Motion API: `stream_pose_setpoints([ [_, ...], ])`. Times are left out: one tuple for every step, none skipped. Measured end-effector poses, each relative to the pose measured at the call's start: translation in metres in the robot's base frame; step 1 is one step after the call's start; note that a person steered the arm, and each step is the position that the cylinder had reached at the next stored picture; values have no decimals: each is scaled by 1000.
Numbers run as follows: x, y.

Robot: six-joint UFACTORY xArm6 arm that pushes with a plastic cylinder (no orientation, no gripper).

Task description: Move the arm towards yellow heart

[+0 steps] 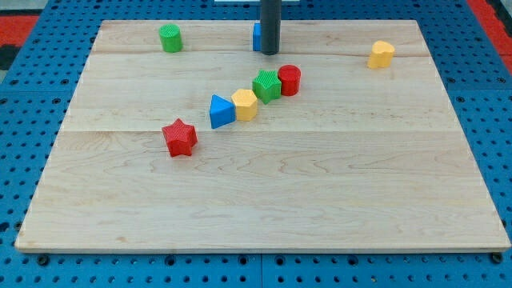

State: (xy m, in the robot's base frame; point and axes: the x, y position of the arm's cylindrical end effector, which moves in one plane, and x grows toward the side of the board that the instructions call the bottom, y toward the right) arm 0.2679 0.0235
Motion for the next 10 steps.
stream_pose_setpoints([
  [0,11],
  [0,24],
  [0,34],
  [0,43],
  [0,49],
  [0,58],
  [0,70],
  [0,76],
  [0,83],
  [0,95],
])
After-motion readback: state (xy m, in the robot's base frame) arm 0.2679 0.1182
